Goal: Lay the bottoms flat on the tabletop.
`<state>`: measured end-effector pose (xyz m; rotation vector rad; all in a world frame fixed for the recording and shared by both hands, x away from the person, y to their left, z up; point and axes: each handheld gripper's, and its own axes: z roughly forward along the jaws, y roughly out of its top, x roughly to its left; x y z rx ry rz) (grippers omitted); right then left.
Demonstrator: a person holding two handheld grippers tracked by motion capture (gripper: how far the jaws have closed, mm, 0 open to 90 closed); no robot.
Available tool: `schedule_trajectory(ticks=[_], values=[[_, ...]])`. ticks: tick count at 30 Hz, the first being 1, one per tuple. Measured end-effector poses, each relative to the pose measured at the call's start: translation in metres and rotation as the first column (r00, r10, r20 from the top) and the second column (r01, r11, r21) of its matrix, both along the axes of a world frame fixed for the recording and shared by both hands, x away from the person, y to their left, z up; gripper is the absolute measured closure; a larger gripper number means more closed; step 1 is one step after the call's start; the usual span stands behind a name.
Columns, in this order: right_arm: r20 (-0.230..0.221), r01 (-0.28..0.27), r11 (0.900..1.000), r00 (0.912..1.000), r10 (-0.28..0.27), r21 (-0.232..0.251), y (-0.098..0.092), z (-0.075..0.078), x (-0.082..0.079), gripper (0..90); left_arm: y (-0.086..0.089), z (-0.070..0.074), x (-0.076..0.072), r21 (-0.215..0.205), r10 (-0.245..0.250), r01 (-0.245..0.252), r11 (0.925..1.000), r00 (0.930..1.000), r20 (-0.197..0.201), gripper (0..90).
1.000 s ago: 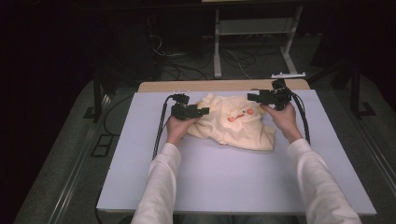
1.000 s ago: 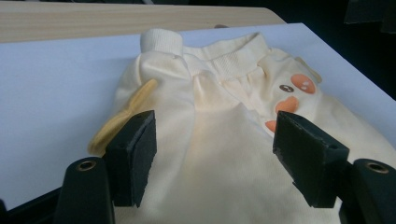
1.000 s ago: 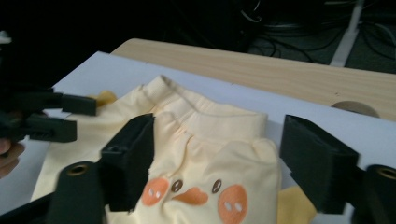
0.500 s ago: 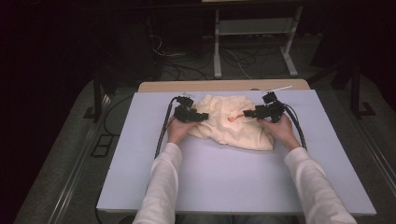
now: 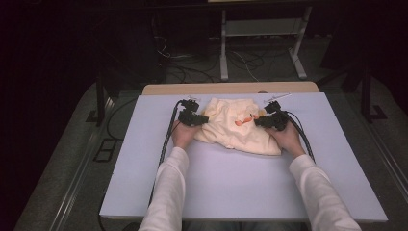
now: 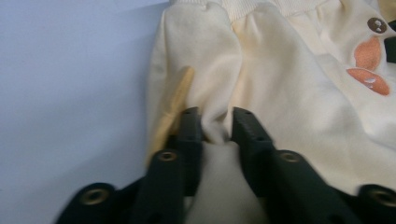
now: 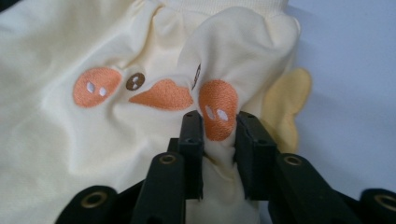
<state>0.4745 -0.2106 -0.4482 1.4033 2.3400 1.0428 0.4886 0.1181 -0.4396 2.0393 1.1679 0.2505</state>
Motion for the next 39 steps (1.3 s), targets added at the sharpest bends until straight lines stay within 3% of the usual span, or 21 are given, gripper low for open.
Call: schedule_trajectory(ticks=[3,8,13,16,19,23,25,27,29,31,34,39], values=[[-0.001,0.015,0.998,0.9999,-0.015,0.063,-0.006,0.004,0.002,77.2,0.001,0.006,-0.001,0.010,0.001,-0.001,1.0000,0.9994,0.034,82.1],[0.052,0.029,0.996,0.9981,-0.034,0.086,-0.007,0.021,0.007,78.2,0.006,0.023,-0.003,-0.007,0.046,-0.046,0.9989,0.9910,0.125,82.6],[0.089,0.045,0.993,0.9946,-0.055,0.112,-0.003,0.041,0.016,78.4,0.009,0.040,0.001,-0.001,0.066,-0.067,0.9978,0.9831,0.171,82.6],[0.113,0.059,0.994,0.9913,-0.069,0.091,0.001,0.046,0.023,78.4,0.009,0.043,0.006,0.003,0.088,-0.090,0.9960,0.9803,0.177,82.6],[0.111,0.098,0.989,0.9877,-0.110,0.110,0.003,0.045,0.030,78.3,0.010,0.041,0.012,-0.017,0.125,-0.124,0.9921,0.9778,0.168,82.6],[0.083,0.142,0.983,0.9848,-0.152,0.114,0.004,0.036,0.036,78.2,0.009,0.033,0.016,-0.013,0.135,-0.135,0.9908,0.9782,0.157,82.3],[0.069,0.138,0.984,0.9869,-0.146,0.111,0.003,0.030,0.038,77.5,0.010,0.028,0.017,-0.011,0.135,-0.135,0.9908,0.9813,0.137,81.8],[0.034,0.127,0.986,0.9907,-0.132,0.107,0.002,0.023,0.038,74.4,0.012,0.023,0.015,-0.037,0.141,-0.137,0.9898,0.9811,0.133,80.0],[0.010,0.123,0.985,0.9921,-0.125,0.117,0.000,0.019,0.037,69.6,0.015,0.019,0.012,-0.071,0.161,-0.152,0.9858,0.9779,0.134,74.6],[0.013,0.115,0.982,0.9930,-0.118,0.148,-0.005,0.018,0.033,63.6,0.019,0.018,0.008,-0.103,0.157,-0.144,0.9842,0.9782,0.136,60.3],[0.034,0.097,0.980,0.9940,-0.104,0.174,-0.011,0.021,0.025,49.8,0.023,0.019,0.001,-0.111,0.148,-0.133,0.9849,0.9792,0.139,40.9],[0.071,0.063,0.975,0.9943,-0.080,0.215,-0.017,0.028,0.012,34.8,0.030,0.026,-0.010,-0.181,0.124,-0.095,0.9789,0.9804,0.153,25.2]])
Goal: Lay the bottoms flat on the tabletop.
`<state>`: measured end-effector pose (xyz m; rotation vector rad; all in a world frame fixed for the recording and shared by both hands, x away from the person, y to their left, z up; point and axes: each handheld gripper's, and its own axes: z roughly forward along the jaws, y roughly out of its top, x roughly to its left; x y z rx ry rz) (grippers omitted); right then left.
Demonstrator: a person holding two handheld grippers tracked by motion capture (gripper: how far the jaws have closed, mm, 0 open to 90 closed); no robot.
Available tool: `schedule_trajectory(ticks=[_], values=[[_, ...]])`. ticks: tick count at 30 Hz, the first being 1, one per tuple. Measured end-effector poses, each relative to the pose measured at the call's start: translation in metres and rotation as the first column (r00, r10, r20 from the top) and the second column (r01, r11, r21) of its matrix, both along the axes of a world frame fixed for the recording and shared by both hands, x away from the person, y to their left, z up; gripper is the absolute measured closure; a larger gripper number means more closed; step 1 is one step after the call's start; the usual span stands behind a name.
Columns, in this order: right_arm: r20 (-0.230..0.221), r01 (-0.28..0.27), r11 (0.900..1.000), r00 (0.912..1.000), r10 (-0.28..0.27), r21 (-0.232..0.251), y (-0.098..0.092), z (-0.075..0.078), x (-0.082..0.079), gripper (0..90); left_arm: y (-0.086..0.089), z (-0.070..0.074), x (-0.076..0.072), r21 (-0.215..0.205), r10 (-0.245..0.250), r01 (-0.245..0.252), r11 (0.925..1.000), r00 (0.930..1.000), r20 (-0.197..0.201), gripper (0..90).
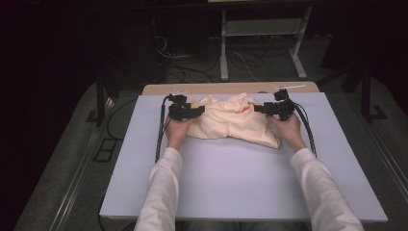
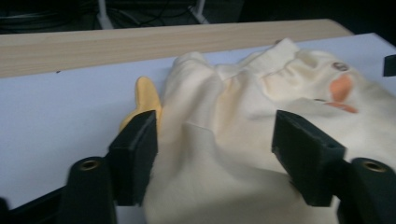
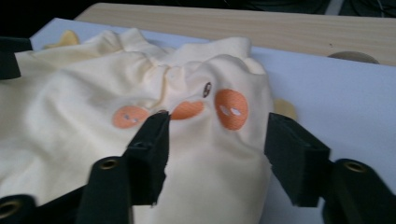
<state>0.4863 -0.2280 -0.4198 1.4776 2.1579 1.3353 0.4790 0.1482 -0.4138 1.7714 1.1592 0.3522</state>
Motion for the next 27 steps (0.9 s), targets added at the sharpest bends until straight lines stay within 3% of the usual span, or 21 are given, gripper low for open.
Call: schedule_trajectory(ticks=[3,8,19,27], values=[[0.005,-0.024,1.000,0.9997,0.024,0.006,-0.001,0.005,-0.007,28.1,0.002,0.003,-0.006,-0.014,-0.045,0.045,0.9989,0.9990,-0.002,14.8],[0.021,-0.040,0.999,0.9990,0.040,-0.007,-0.001,0.010,-0.019,16.5,0.004,0.005,-0.017,-0.024,-0.090,0.091,0.9956,0.9957,0.020,7.9],[0.016,-0.090,0.996,0.9958,0.091,-0.024,-0.010,0.012,-0.048,2.6,0.010,0.004,-0.036,-0.009,-0.130,0.131,0.9914,0.9913,0.017,5.1],[0.015,-0.107,0.994,0.9941,0.107,-0.023,-0.017,0.013,-0.063,0.0,0.008,0.005,-0.046,0.000,-0.178,0.178,0.9840,0.9839,0.012,0.0]])
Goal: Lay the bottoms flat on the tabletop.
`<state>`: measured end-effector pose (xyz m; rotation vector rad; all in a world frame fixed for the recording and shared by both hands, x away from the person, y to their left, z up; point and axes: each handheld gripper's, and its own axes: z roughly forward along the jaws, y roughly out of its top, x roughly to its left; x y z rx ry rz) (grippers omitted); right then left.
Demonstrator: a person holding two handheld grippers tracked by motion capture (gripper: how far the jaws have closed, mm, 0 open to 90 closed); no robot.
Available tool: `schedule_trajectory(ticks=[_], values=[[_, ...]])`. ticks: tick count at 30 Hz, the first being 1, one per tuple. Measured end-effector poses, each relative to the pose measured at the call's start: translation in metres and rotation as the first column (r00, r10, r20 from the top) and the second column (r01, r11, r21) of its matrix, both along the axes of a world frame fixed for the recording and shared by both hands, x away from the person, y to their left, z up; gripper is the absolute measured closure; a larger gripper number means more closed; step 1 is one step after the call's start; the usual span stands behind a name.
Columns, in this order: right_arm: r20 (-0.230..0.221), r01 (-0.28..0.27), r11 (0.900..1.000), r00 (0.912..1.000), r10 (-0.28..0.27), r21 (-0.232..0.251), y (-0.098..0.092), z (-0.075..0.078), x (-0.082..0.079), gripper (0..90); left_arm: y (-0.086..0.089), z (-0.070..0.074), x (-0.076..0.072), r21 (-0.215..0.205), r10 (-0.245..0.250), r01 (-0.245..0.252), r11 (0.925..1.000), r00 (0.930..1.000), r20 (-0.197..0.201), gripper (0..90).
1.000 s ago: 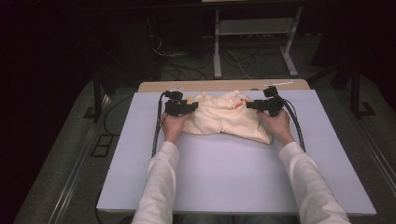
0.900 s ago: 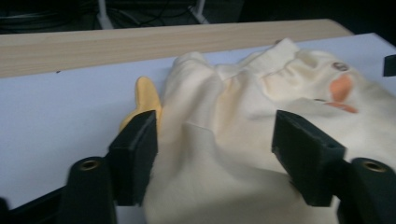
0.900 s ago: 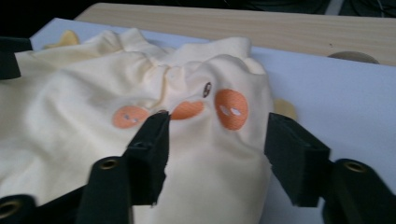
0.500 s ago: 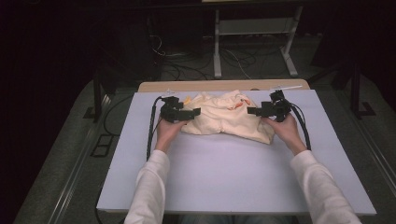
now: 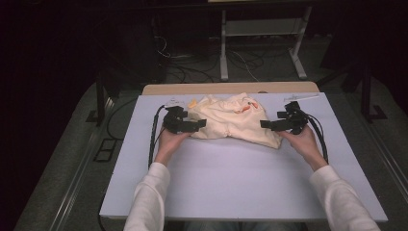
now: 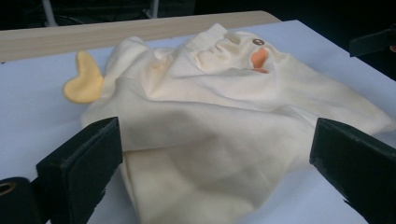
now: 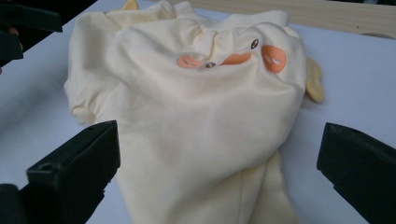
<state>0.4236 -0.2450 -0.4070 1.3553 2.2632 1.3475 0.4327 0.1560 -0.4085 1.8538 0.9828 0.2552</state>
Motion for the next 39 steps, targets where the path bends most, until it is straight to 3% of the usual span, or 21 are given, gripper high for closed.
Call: schedule_trajectory(ticks=[7,15,32,39], values=[[-0.003,-0.013,1.000,0.9999,0.013,-0.001,-0.007,-0.002,-0.010,0.0,-0.005,0.003,-0.006,0.016,-0.033,0.033,0.9993,0.9995,-0.002,0.0],[0.001,-0.018,1.000,0.9998,0.018,0.004,-0.014,-0.007,-0.019,0.0,-0.004,0.002,-0.011,0.015,-0.037,0.037,0.9992,0.9993,0.006,0.0],[-0.020,-0.058,0.998,0.9981,0.058,-0.020,-0.011,-0.017,-0.035,0.2,0.000,-0.018,-0.017,0.038,-0.052,0.053,0.9979,0.9982,-0.028,0.0],[-0.021,-0.084,0.996,0.9963,0.084,-0.022,-0.010,-0.023,-0.041,13.5,-0.006,-0.026,-0.016,0.074,-0.082,0.086,0.9936,0.9951,-0.055,0.3]])
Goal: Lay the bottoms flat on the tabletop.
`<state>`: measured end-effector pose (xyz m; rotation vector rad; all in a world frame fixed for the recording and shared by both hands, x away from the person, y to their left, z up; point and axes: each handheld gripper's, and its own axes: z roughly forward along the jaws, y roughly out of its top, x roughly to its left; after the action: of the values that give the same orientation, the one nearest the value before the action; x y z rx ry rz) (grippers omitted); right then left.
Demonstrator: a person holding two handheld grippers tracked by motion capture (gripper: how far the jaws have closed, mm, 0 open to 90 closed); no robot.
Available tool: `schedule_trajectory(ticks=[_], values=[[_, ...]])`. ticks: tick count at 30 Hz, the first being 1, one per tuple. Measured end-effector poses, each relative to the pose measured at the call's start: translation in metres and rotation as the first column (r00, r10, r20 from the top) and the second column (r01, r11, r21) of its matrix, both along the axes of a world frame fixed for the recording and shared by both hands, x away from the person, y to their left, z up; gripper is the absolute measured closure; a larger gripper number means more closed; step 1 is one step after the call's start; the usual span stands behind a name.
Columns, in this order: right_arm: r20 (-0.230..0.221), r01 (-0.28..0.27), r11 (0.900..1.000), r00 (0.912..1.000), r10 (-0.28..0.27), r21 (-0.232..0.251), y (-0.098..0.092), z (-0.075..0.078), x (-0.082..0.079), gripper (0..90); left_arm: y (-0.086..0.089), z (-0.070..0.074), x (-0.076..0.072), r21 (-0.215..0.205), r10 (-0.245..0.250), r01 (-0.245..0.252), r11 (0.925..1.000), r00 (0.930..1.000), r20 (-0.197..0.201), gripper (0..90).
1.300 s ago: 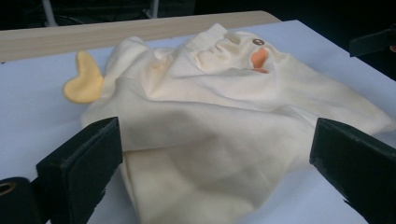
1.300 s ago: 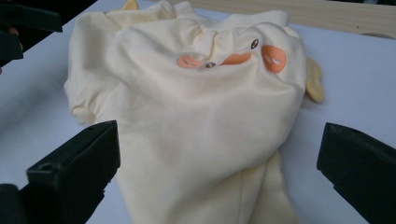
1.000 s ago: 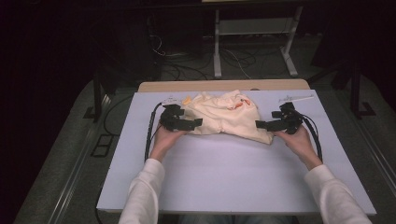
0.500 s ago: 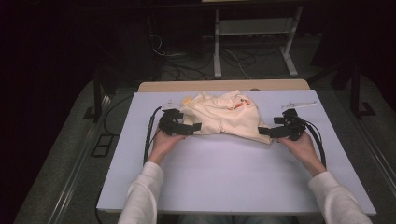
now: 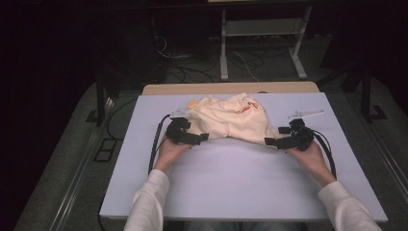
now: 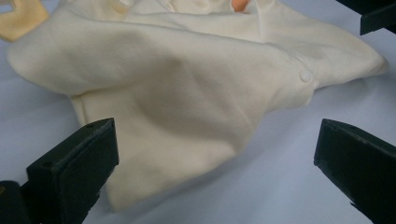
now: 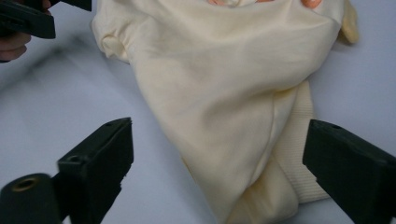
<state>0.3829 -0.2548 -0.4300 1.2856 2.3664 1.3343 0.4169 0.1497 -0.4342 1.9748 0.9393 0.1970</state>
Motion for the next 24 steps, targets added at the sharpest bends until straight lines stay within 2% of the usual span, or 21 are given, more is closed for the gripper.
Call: schedule_trajectory(ticks=[3,6,9,12,14,16,21,24], values=[[-0.016,-0.009,1.000,0.9998,0.009,-0.012,0.001,-0.004,0.000,15.6,-0.002,-0.004,0.002,0.012,-0.007,0.008,0.9999,0.9999,-0.007,2.5],[-0.019,-0.034,0.998,0.9993,0.033,-0.048,0.003,-0.009,-0.001,24.9,-0.005,-0.008,0.003,0.022,-0.016,0.016,0.9996,0.9998,-0.015,4.4],[-0.009,-0.029,0.994,0.9996,0.028,-0.106,0.006,-0.012,-0.002,41.8,-0.007,-0.011,0.003,0.033,-0.022,0.022,0.9992,0.9996,-0.019,5.5],[-0.020,-0.058,0.993,0.9982,0.056,-0.107,0.007,-0.013,-0.002,66.6,-0.009,-0.011,0.003,0.040,-0.029,0.030,0.9988,0.9995,-0.015,7.0],[-0.035,-0.073,0.992,0.9970,0.070,-0.100,0.008,-0.014,-0.001,76.7,-0.010,-0.012,0.003,0.044,-0.033,0.034,0.9985,0.9994,-0.010,8.6],[-0.041,-0.069,0.994,0.9970,0.065,-0.088,0.008,-0.014,-0.001,79.4,-0.011,-0.013,0.003,0.053,-0.035,0.035,0.9980,0.9994,-0.002,11.7],[-0.070,-0.051,0.999,0.9963,0.050,-0.014,0.004,-0.013,0.002,80.8,-0.014,-0.016,0.004,0.060,-0.044,0.043,0.9973,0.9990,0.013,17.1],[-0.068,-0.050,0.999,0.9965,0.049,-0.014,0.004,-0.013,0.002,81.0,-0.019,-0.018,0.005,0.082,-0.043,0.040,0.9958,0.9983,0.039,22.9]])
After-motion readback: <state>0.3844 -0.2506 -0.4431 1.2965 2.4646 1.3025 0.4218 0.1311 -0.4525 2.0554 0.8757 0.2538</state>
